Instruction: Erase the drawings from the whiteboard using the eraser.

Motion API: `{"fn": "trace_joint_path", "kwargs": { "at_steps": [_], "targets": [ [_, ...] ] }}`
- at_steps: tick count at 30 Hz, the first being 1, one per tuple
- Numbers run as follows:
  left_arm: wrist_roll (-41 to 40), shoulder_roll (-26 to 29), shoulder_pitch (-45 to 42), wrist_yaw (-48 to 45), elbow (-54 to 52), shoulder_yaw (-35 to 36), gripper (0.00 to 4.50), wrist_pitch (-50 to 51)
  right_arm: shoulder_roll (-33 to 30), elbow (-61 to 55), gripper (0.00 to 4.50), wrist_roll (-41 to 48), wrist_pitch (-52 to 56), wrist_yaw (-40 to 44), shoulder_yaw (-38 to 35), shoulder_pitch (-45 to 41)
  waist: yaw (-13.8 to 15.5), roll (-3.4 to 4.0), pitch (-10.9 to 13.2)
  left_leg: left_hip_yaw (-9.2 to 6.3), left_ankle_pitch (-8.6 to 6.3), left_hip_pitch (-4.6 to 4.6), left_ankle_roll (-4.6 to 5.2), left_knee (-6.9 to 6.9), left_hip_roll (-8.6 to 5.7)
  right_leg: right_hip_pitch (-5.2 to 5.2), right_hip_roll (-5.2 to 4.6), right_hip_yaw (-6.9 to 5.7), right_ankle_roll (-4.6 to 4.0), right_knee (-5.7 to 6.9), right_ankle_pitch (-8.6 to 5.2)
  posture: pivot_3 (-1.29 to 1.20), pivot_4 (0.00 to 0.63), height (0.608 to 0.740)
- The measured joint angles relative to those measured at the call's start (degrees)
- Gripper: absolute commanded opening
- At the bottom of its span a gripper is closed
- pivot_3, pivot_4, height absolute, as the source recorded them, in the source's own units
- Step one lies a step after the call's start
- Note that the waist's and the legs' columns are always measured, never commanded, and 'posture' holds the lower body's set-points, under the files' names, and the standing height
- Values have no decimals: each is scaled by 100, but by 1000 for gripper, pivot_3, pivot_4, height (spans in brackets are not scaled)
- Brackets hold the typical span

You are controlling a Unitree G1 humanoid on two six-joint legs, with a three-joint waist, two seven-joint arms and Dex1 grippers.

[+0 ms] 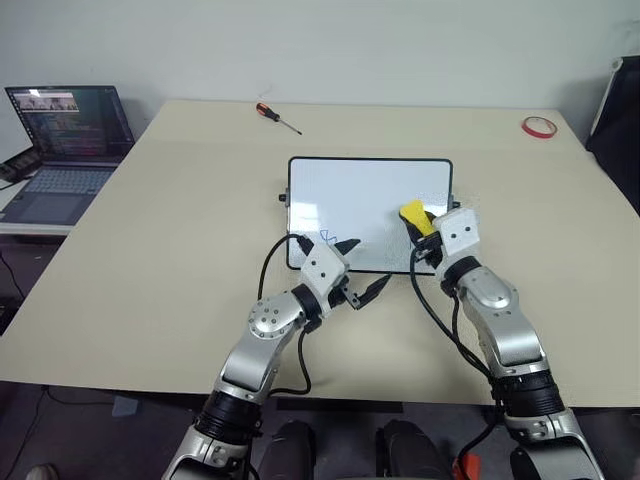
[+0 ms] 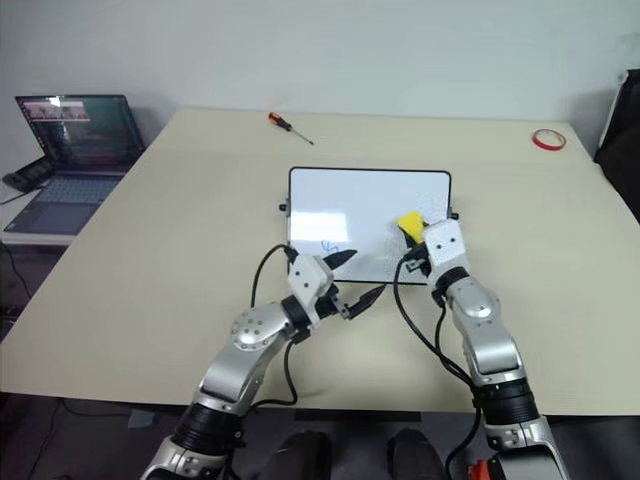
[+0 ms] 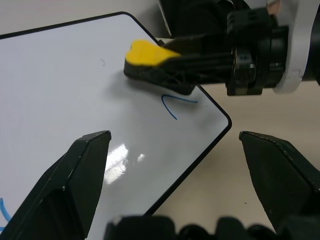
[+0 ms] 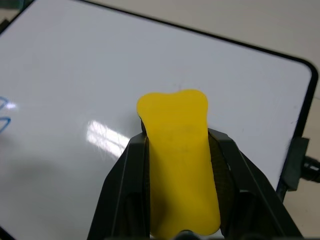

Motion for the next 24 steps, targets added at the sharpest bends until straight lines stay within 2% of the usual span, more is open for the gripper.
{"fn": "trace_joint_path", "kwargs": {
  "at_steps": [8, 20, 24],
  "targets": [
    [-15, 58, 37, -10, -22, 0, 4500, 101, -229, -309, 1217, -309, 520, 115, 159, 225, 2, 0, -1, -1, 0, 4, 0, 2, 1, 6, 0, 0, 0, 1, 0, 0, 150, 740],
    [-38, 147, 291, -32, -268, -17, 4500, 224, -679, -1609, 1217, -363, 1499, 186, 144, 1467, 19, -1, -2, -11, 0, 7, 0, 5, -1, 17, -1, -8, 3, -1, 1, 0, 150, 740],
    [-38, 128, 281, -69, -267, -26, 4500, 227, -656, -1640, 1217, -334, 1503, 177, 120, 1503, -8, -1, -2, -7, 0, 11, 0, 5, -1, 17, 0, -5, 4, -1, 2, 0, 150, 740]
  ]
}}
